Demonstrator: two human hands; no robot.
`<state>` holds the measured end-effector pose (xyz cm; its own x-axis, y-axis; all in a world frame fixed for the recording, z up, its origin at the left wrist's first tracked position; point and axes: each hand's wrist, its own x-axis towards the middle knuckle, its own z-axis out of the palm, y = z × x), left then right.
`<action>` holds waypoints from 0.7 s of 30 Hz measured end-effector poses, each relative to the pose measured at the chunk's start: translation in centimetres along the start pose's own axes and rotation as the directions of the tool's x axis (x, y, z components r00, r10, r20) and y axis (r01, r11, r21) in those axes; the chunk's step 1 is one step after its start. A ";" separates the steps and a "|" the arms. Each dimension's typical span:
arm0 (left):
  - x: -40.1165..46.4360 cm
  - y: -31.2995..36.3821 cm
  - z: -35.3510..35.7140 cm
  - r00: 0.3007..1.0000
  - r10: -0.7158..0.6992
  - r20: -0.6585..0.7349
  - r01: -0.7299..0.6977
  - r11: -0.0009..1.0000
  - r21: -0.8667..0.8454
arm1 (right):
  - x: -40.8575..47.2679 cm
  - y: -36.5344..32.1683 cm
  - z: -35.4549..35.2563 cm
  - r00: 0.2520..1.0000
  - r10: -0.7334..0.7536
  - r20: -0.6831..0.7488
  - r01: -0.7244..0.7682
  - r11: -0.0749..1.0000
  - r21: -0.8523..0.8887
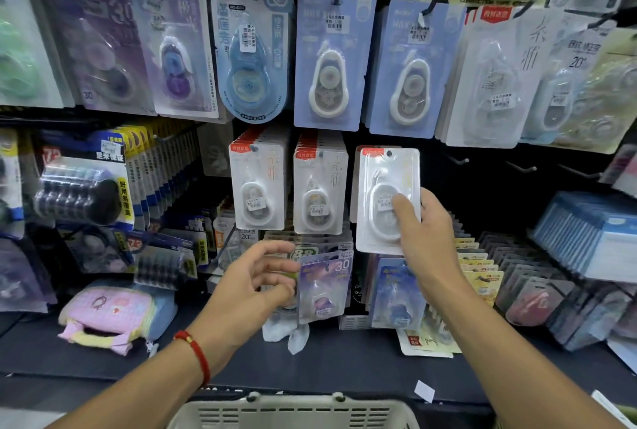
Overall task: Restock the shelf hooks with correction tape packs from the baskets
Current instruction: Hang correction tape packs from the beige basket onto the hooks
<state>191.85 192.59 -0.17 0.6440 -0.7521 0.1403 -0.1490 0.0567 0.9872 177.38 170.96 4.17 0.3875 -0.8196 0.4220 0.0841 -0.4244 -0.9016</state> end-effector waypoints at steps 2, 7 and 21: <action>-0.1 -0.2 0.0 1.000 0.003 0.004 -0.003 1.000 0.013 | 0.3 0.0 -0.1 1.000 -0.002 0.006 0.002 1.000 0.018; -0.4 -0.3 -0.1 1.000 0.010 -0.006 -0.010 0.999 0.033 | 0.0 0.3 -0.1 0.997 -0.026 -0.073 0.027 1.000 0.004; -2.0 0.5 0.6 0.996 0.014 -0.086 -0.013 1.000 0.007 | 0.0 -1.2 0.6 0.993 -0.004 -0.117 -0.004 0.998 -0.065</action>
<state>190.06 193.71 0.01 0.7038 -0.6922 0.1599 -0.1624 0.0623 0.9848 177.82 171.73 5.22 0.2767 -0.8574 0.4340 0.0225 -0.4457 -0.8949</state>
